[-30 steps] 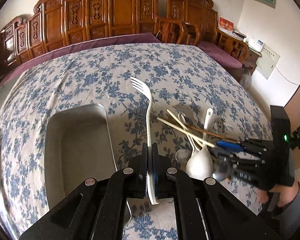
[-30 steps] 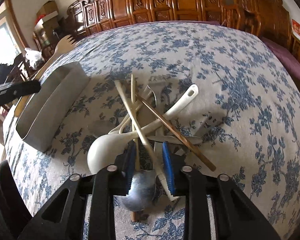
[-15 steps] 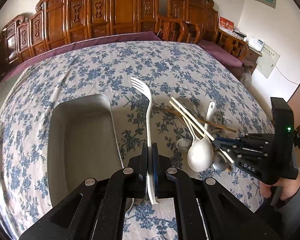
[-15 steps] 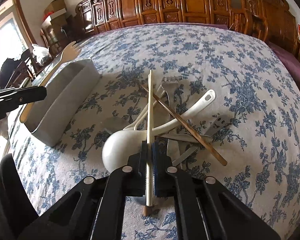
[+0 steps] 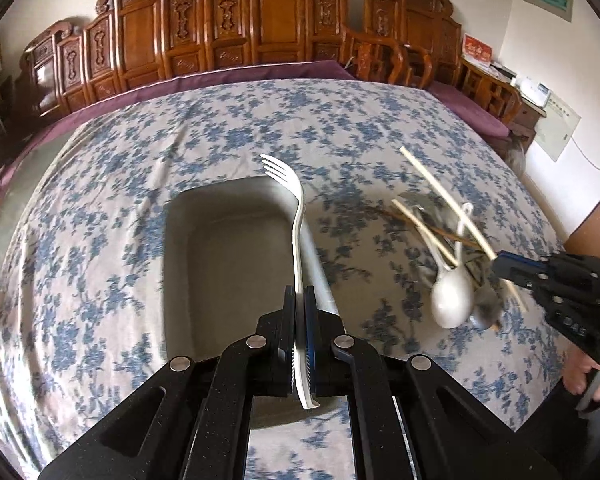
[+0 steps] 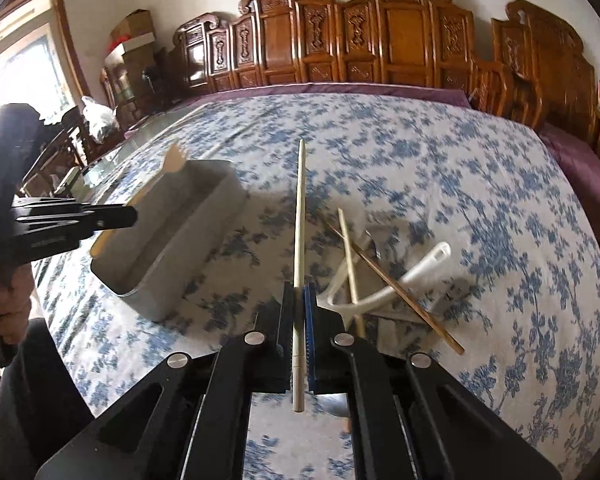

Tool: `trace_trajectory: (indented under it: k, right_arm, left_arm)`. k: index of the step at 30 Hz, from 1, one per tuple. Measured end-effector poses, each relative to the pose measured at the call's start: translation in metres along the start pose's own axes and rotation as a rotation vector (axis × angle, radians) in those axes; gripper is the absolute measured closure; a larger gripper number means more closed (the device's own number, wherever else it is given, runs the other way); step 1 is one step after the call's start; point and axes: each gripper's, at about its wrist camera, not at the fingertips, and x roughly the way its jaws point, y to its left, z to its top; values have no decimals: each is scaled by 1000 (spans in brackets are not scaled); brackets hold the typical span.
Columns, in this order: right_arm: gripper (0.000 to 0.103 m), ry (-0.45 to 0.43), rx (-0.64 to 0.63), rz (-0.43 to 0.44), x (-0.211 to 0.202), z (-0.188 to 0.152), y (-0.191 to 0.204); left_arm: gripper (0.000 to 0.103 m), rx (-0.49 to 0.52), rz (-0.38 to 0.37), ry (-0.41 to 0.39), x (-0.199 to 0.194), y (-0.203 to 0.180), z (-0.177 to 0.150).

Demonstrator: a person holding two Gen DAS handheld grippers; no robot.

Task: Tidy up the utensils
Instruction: 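Place the fork in the grey tray and open the left tool while the right tool carries the chopstick over, then lower the chopstick into the grey tray and open the right tool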

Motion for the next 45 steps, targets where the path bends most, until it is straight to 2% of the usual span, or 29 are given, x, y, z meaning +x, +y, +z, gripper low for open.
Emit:
trace_trajectory:
  k: [8, 11, 13, 17, 20, 24, 32, 34, 35, 39, 45]
  right_arm:
    - [97, -8, -30, 50, 4, 16, 38]
    - [97, -5, -48, 61, 8, 21, 53]
    - [97, 1, -60, 73, 13, 24, 64]
    - [97, 14, -66, 93, 21, 27, 82]
    - [97, 36, -73, 104, 32, 29, 99]
    - [97, 76, -81, 100, 49, 31, 115]
    - [97, 121, -84, 85, 76, 44, 142]
    - [97, 133, -82, 80, 82, 48, 147]
    - [97, 139, -84, 75, 85, 48, 148]
    - [97, 168, -86, 43, 101, 49, 152]
    - [97, 186, -54, 44, 118, 46, 151]
  left_arm:
    - [99, -21, 37, 62, 20, 27, 0]
    - [99, -20, 42, 62, 20, 30, 0]
    - [97, -29, 44, 60, 19, 34, 0]
    - [84, -36, 50, 39, 8, 43, -2]
    - [81, -39, 56, 31, 1, 51, -3]
    - [66, -47, 74, 11, -15, 65, -7]
    - [66, -76, 92, -27, -39, 97, -14]
    - [63, -85, 92, -31, -41, 102, -15]
    - [58, -90, 92, -36, -42, 106, -16]
    - [56, -85, 99, -39, -44, 109, -17]
    - [56, -82, 95, -46, -47, 110, -18]
